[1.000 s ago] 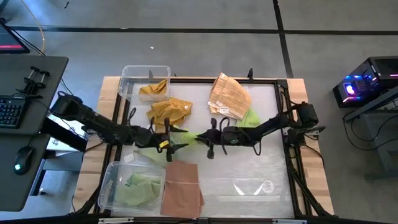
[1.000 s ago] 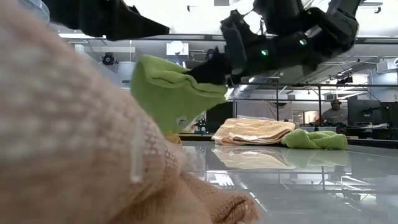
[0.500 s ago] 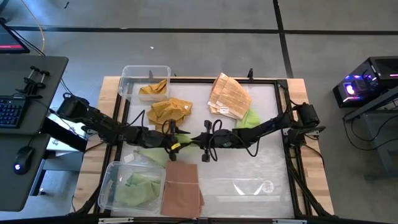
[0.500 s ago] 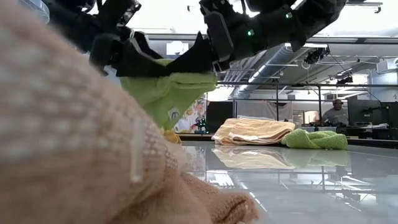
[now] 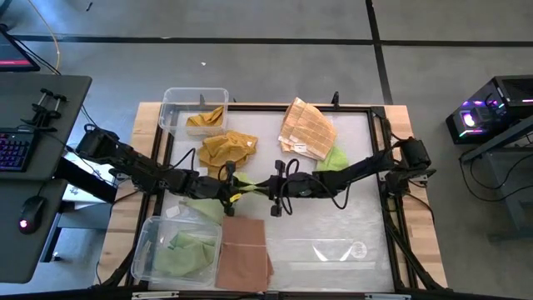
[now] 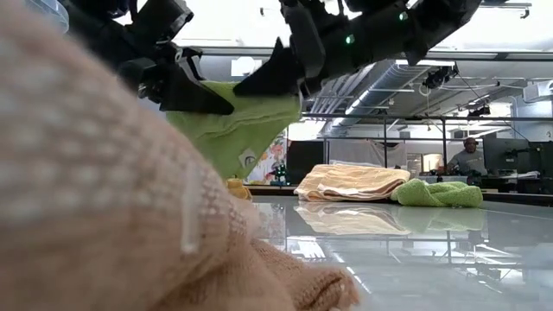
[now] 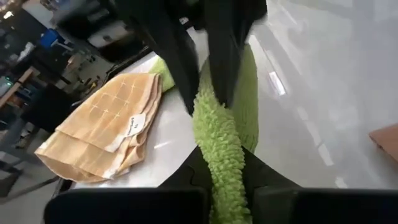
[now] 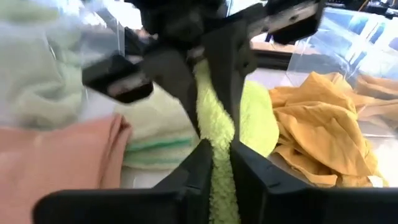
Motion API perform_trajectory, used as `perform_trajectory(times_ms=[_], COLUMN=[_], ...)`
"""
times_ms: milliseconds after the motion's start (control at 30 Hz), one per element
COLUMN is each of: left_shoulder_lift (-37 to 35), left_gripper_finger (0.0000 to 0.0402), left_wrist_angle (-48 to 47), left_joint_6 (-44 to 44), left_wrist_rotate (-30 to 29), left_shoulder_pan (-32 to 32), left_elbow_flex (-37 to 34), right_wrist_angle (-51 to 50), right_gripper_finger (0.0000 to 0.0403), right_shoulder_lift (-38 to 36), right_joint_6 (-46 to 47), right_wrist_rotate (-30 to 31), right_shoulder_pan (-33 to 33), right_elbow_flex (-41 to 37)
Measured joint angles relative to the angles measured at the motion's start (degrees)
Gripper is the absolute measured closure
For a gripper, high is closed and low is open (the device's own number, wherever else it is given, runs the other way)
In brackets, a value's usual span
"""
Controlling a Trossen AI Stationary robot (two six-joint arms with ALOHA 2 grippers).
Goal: Sort towels by color in basket
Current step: Put the left light green towel into the bottom transparent bin
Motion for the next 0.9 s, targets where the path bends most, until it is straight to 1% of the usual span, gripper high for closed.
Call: perform_trajectory(times_ms=[100, 200, 300, 433, 500, 567, 633, 700, 800, 900], left_shoulder_lift=[-1.6, -5.3, -9.8, -15.0, -15.9, -15.6, -14.0, -12.0, -8.5, -5.2], left_gripper_finger=[0.0385, 0.0392, 0.0397, 0.0396, 0.0396, 0.0396, 0.0395, 0.0395, 0.0395, 0.0395], left_wrist_angle=[-0.8, -6.8, -16.5, -31.5, -42.5, -56.6, -67.9, -76.1, -80.9, -82.5], left_joint_6=[2.2, 3.8, 4.2, 0.7, -4.7, -13.0, -22.7, -33.0, -45.3, -53.3], left_wrist_rotate=[-2.2, -6.7, -10.7, -11.3, -11.3, -10.1, -7.6, -3.9, 2.0, 5.4], left_shoulder_pan=[-1.9, -4.9, -8.6, -14.1, -17.4, -21.5, -25.4, -29.5, -36.1, -42.3], left_elbow_flex=[0.2, 2.6, 7.1, 15.2, 21.6, 29.0, 36.6, 42.9, 49.8, 52.8], right_wrist_angle=[-4.1, -8.8, -11.5, -13.1, -13.2, -13.3, -13.5, -13.2, -11.1, -8.1], right_gripper_finger=[0.0314, 0.0298, 0.0296, 0.0295, 0.0295, 0.0295, 0.0295, 0.0295, 0.0295, 0.0295], right_shoulder_lift=[-4.6, -10.2, -15.0, -17.5, -17.4, -16.5, -15.2, -13.9, -12.2, -10.7], right_joint_6=[1.0, 1.7, -0.2, -2.4, -2.6, -2.2, -1.9, -1.7, -1.5, -2.5], right_wrist_rotate=[0.9, 3.6, 7.2, 10.8, 11.5, 11.5, 11.5, 11.6, 11.6, 11.5], right_shoulder_pan=[0.3, 1.3, 3.2, 5.8, 6.7, 7.2, 7.6, 7.6, 7.6, 7.4], right_elbow_flex=[0.0, 0.0, 0.0, 0.0, 0.0, 0.0, 0.0, 0.0, 0.0, 0.0])
